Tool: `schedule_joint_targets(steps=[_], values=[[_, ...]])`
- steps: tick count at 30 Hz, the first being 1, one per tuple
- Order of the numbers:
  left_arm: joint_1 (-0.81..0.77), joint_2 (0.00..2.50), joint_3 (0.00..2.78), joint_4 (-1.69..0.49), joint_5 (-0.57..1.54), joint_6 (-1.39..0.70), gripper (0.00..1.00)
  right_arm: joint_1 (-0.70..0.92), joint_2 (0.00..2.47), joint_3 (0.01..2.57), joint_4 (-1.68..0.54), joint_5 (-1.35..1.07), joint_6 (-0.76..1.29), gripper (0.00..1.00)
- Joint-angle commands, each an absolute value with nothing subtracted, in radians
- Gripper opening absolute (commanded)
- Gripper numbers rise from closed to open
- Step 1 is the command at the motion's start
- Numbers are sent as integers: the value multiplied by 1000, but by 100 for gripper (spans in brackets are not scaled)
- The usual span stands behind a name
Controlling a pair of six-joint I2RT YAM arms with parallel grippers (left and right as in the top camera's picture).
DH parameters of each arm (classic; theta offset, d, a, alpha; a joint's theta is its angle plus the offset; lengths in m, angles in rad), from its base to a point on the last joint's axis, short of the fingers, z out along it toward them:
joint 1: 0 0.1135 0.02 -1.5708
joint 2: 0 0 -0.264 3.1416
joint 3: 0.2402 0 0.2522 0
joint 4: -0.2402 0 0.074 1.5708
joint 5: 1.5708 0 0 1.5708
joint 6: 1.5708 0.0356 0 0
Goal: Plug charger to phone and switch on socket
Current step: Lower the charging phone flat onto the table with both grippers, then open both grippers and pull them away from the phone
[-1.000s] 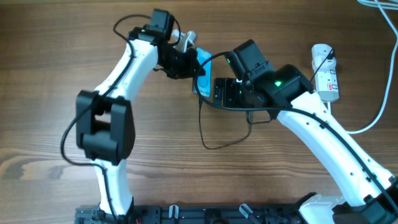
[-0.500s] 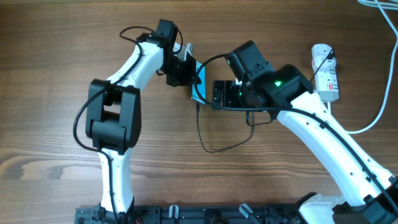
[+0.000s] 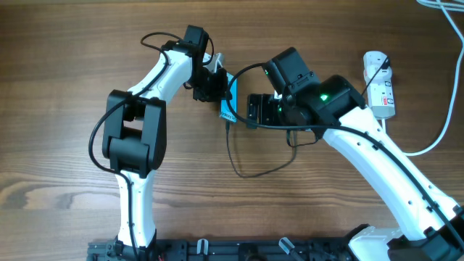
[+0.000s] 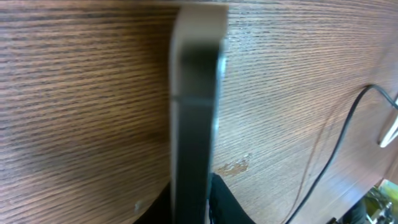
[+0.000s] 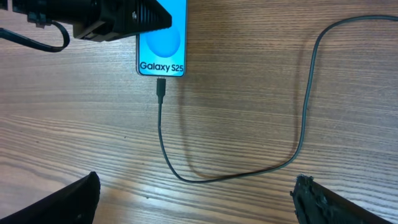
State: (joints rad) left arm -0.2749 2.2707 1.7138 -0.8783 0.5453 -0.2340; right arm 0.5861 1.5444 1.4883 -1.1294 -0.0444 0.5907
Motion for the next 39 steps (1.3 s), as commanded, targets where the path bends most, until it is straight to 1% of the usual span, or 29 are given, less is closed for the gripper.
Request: schedule_joint_targets(steps=[1,3,4,5,13,14,15,18,19,21,22,24,25,30,33,36,39], values=[[-280,2278,1718,-885,502,-239,23,588,1530,1497,-1131,-51,604,100],[-280,2278,1718,-885,495,-240,26,588,1530,1497,-1136,-51,604,99],[-280,2278,1718,-887,483,-240,31,588,1530,1497,-1141,-51,604,100],[-280,2278,1718,-890,463,-240,34,588,1530,1497,-1147,-50,604,100],[-280,2278,1718,-926,332,-241,37,588,1530,1497,-1174,-16,604,100],[-280,2278,1718,-930,320,-241,41,587,1530,1497,-1182,-9,604,100],[-280,2278,1718,-937,311,-240,49,587,1530,1497,-1197,12,604,100],[-279,2277,1719,-957,309,-244,61,587,1530,1497,-1230,81,605,100],[-278,2274,1719,-964,309,-244,68,587,1530,1497,-1241,109,605,100],[-278,2255,1720,-984,309,-244,76,579,1530,1498,-1260,142,605,100],[-278,2238,1721,-991,308,-244,80,564,1530,1498,-1269,142,605,100],[-278,2189,1721,-998,308,-244,97,529,1530,1498,-1283,142,602,100],[-278,2127,1721,-1000,305,-245,100,466,1528,1500,-1296,142,597,100],[-278,1906,1721,-996,150,-338,100,245,1527,1520,-1296,134,505,100],[-278,1772,1721,-986,52,-355,100,105,1528,1519,-1249,134,497,100],[-278,1703,1721,-985,43,-356,100,-36,1532,1519,-1173,134,515,100],[-278,1669,1721,-985,43,-356,100,-178,1546,1517,-1103,134,605,100]])
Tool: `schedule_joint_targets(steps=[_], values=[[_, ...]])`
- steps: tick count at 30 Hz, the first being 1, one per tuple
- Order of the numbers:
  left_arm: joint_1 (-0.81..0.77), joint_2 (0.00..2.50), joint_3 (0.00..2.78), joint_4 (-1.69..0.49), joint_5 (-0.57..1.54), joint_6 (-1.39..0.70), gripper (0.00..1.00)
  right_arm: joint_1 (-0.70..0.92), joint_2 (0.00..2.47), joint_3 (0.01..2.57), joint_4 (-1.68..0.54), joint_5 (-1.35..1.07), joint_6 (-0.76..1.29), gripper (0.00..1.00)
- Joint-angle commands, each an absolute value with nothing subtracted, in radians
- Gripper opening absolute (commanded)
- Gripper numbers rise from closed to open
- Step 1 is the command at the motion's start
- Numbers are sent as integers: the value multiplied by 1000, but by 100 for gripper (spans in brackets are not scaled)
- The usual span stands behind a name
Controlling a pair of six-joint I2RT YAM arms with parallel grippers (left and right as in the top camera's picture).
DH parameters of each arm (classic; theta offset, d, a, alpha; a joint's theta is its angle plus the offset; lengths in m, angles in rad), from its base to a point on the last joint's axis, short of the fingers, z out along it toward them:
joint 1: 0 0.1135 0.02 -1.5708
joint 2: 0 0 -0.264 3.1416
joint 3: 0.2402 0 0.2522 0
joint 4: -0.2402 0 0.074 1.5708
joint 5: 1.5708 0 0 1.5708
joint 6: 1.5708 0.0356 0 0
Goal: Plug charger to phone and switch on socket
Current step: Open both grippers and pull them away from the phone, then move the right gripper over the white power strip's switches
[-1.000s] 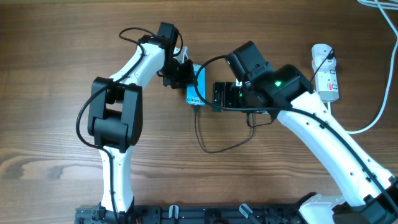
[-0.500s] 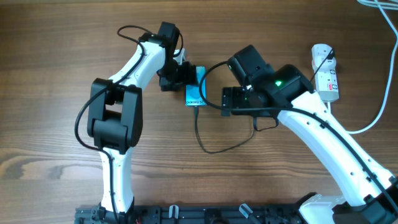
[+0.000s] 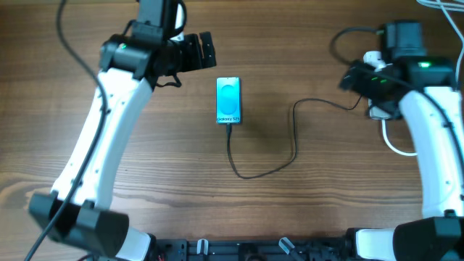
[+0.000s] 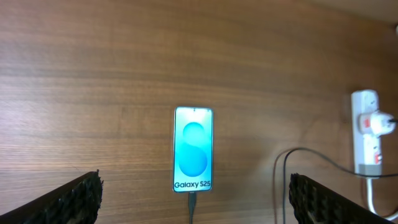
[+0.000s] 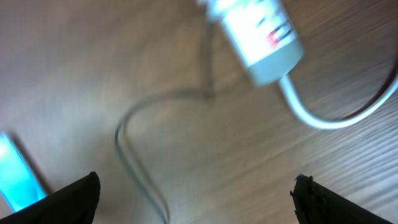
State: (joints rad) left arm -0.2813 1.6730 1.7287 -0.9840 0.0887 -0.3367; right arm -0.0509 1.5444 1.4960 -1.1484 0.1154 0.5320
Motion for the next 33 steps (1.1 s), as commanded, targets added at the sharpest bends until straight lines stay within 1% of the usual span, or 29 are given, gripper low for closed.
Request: schedule_joint_targets(steps=[1,3,5,7,9,11,19,24,33], values=[[-278,1668,1721,-985,43,-356,100,-207,1551,1517,-1088,134,615,100],[-278,1668,1721,-985,43,-356,100,-286,1572,1517,-1034,133,632,100],[-278,1668,1721,-985,43,-356,100,-342,1599,1517,-981,135,629,94],[-278,1668,1721,-985,43,-356,100,-371,1624,1517,-947,134,628,95],[-278,1668,1721,-985,43,-356,100,-398,1662,1517,-914,134,628,100],[-278,1668,1721,-985,43,-356,100,-418,1705,1517,-883,134,629,100],[-278,1668,1721,-985,43,-356,100,-432,1845,1517,-804,134,612,100],[-278,1668,1721,-985,43,-356,100,-432,1912,1517,-756,135,475,100],[-278,1668,1721,-985,43,-356,100,-434,2033,1512,-729,134,465,100]])
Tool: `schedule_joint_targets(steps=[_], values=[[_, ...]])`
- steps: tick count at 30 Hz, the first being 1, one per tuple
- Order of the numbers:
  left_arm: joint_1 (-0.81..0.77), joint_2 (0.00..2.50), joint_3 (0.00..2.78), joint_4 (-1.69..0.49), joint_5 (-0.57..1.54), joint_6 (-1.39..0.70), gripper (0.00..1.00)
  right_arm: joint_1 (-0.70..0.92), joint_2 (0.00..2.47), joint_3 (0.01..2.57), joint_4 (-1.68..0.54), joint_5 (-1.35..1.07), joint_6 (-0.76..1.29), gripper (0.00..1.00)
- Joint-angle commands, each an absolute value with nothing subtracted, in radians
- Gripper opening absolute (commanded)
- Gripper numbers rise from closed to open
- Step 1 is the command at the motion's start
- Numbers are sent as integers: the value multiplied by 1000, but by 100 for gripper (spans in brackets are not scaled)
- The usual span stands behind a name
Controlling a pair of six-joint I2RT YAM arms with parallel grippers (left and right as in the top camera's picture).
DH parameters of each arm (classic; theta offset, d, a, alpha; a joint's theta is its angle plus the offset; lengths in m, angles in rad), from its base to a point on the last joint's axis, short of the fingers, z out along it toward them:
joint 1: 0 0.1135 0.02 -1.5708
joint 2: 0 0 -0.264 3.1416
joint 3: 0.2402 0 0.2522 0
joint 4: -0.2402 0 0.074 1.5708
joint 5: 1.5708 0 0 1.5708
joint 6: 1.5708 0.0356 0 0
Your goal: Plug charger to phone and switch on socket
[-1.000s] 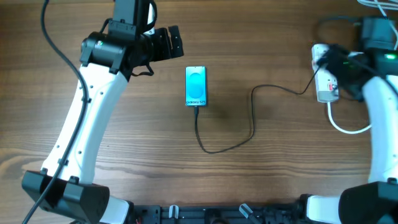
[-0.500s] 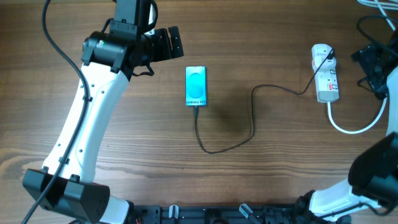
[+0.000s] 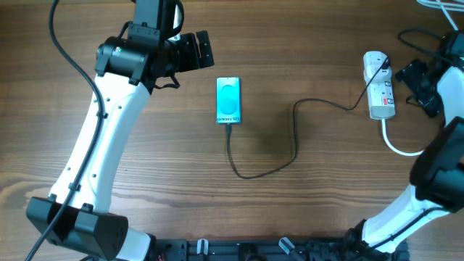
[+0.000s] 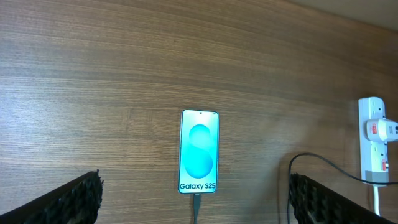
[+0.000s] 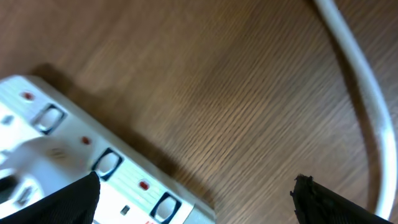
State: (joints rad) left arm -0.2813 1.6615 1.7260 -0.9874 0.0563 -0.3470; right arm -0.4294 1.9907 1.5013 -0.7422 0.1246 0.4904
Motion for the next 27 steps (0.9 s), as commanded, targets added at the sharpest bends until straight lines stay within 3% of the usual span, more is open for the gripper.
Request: schedule_joint_targets(steps=[1,27], values=[[-278,1668,1721,-985,43,-356,100,-434,2038,1512,-725,130,455,100],[-278,1668,1721,-985,43,-356,100,-436,2100,1465,-626,12,353,100]])
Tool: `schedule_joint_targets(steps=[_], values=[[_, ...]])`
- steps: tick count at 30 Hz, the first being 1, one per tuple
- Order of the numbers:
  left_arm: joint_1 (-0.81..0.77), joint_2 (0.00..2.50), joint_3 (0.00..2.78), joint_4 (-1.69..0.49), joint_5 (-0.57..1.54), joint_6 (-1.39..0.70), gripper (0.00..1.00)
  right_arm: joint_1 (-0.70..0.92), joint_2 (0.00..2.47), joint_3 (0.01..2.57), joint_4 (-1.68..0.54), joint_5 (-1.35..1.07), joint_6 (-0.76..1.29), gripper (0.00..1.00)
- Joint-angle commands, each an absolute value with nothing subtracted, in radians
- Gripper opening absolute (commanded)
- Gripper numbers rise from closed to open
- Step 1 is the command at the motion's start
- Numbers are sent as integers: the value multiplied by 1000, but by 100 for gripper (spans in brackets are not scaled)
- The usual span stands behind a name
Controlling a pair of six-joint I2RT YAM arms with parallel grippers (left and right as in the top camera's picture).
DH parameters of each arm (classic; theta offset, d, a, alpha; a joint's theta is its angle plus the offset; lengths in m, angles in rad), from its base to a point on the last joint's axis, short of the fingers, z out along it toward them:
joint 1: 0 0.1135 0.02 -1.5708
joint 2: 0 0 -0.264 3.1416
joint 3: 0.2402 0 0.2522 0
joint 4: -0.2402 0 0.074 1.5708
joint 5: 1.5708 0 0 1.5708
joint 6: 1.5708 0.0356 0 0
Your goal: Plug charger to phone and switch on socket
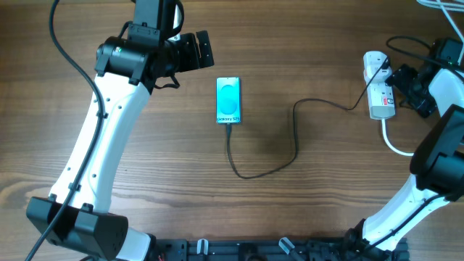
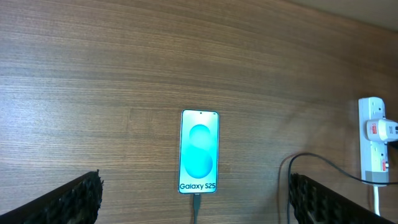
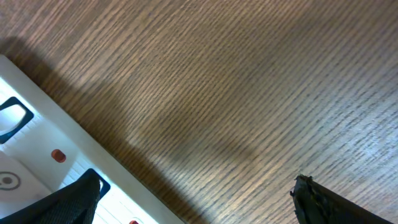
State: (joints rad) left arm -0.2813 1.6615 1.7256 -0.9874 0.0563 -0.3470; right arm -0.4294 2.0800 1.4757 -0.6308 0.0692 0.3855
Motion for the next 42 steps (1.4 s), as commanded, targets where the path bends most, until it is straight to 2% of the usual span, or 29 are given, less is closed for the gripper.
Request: schedule_joint_targets(steps=[1,31,42], values=[[-278,1668,1721,-985,43,-356,100,-436,2102,1465,-625,-4,339,100],[-278,1668,1721,-985,43,-356,100,-436,2107,1464,-655,-63,341,100],[-278,1668,1720,-985,43,-355,100,-436,2107,1464,-648,84,408,100]])
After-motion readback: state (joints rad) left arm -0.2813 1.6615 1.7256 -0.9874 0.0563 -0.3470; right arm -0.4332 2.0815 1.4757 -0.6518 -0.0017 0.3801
